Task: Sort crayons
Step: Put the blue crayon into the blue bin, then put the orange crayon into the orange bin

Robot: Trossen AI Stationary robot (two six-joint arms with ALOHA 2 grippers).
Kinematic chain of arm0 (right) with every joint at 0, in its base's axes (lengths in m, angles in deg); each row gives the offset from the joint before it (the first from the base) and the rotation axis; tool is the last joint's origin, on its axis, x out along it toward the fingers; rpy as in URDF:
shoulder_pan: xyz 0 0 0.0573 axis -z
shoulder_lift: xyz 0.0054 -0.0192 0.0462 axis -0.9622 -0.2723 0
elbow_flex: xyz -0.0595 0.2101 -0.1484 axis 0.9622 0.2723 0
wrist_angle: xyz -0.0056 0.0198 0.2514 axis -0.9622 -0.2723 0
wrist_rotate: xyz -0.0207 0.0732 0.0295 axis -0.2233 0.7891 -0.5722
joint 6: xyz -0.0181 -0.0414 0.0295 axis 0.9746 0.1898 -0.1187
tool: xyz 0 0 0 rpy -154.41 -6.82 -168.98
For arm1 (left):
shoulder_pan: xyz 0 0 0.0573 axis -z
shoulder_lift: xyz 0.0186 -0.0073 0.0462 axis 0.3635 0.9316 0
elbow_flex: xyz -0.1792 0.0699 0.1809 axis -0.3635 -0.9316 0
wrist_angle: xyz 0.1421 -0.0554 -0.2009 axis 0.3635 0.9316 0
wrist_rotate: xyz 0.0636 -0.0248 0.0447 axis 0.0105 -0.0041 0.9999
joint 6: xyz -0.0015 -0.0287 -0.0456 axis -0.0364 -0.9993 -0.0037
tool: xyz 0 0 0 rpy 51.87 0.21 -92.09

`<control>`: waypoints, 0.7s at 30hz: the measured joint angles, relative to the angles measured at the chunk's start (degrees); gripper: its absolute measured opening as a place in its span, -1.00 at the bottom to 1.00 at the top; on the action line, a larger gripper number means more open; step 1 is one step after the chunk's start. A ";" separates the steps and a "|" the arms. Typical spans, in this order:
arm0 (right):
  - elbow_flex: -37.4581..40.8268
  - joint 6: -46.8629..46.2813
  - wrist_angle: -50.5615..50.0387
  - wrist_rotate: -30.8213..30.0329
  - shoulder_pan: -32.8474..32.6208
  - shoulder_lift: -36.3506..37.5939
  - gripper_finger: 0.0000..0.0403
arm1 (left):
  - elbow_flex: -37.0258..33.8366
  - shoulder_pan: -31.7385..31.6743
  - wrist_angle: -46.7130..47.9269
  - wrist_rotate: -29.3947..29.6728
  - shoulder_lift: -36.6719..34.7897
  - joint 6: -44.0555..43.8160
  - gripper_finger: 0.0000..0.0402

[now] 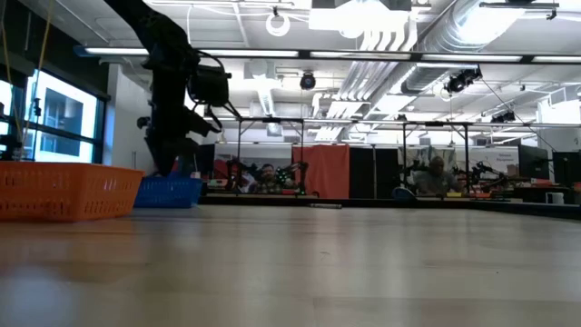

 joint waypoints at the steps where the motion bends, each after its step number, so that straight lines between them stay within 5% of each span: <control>1: 0.00 -0.01 0.00 -0.01 0.00 0.00 -0.15 | 0.00 0.00 -0.33 -0.03 0.00 0.09 -0.83; 12: 0.00 0.04 0.00 0.17 0.00 0.00 -0.15 | 0.00 0.42 -1.14 -4.09 -0.01 0.21 -0.51; 21: 0.00 0.17 -1.46 0.41 0.72 0.00 -0.15 | 4.84 5.72 -1.79 -2.76 -0.01 0.01 -0.51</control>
